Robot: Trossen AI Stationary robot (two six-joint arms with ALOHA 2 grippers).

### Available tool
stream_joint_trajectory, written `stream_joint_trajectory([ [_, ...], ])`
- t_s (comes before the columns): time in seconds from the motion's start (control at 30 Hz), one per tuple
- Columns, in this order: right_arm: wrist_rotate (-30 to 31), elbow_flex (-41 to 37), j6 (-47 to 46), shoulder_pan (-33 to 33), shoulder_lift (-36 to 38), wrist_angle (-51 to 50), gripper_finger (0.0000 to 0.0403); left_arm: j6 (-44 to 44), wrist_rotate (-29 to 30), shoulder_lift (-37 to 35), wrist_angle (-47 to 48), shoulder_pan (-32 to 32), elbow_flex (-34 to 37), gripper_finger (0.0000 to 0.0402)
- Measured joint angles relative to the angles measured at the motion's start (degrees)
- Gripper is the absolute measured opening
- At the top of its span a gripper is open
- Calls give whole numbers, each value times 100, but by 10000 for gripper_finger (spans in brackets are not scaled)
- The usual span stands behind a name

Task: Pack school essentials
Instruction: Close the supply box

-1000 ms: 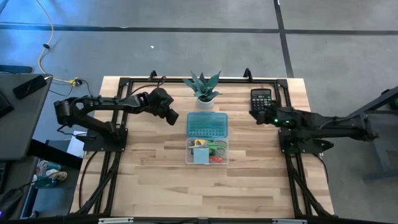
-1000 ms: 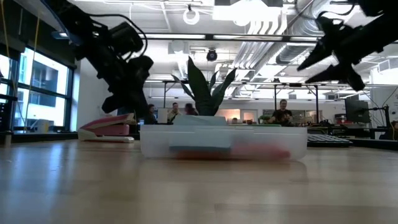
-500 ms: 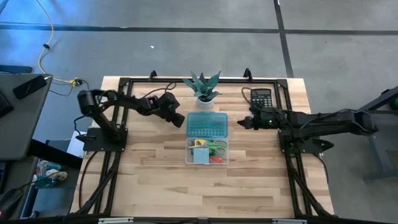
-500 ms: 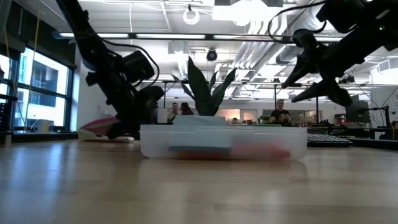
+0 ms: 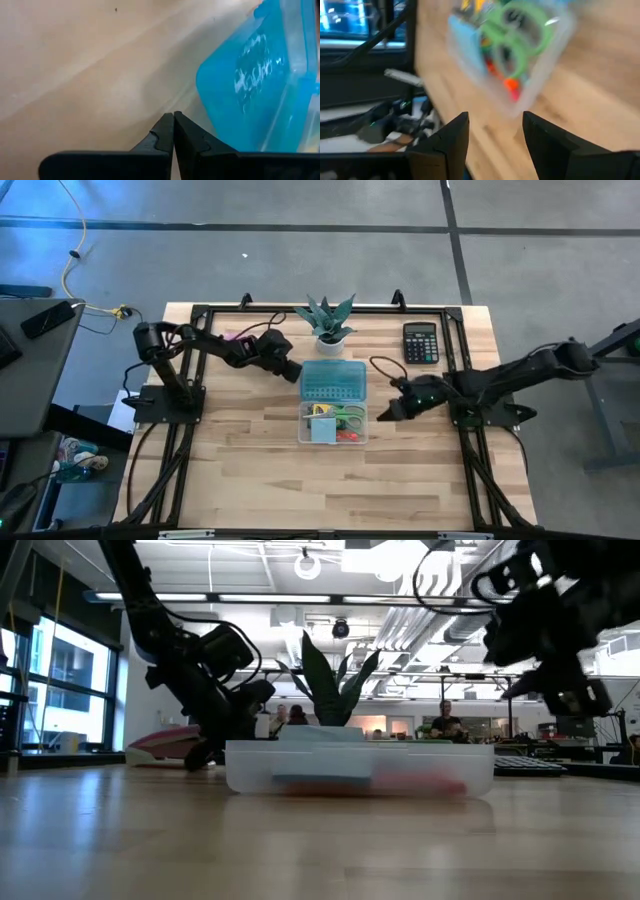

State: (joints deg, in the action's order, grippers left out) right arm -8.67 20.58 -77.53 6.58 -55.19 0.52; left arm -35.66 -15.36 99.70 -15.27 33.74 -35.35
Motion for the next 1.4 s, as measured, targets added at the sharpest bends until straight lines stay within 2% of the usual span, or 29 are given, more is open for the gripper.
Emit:
stream_joint_trajectory([
  [0.23, 900, 2, -716, 1181, -365, 684, 174, -87, 219, 48, -327, -44, -143, 0],
  [0.37, 1320, 2, -908, 1676, -951, 1353, 174, -80, 312, 200, -298, -48, -306, 0],
  [0.63, 1727, 40, -1309, 2274, -2291, 2729, 174, -113, 377, 374, -116, -103, -529, 0],
  [0.9, 2162, 927, -1365, 2578, -3614, 2900, 174, 125, 326, 374, -127, -105, -529, 0],
  [1.07, 2699, 1440, -1407, 2527, -4348, 2884, 174, 217, 0, 369, -177, -105, -529, 0],
  [1.4, 3225, 2055, -1884, 2433, -4989, 2575, 174, 650, -314, 364, -348, -103, -527, 0],
])
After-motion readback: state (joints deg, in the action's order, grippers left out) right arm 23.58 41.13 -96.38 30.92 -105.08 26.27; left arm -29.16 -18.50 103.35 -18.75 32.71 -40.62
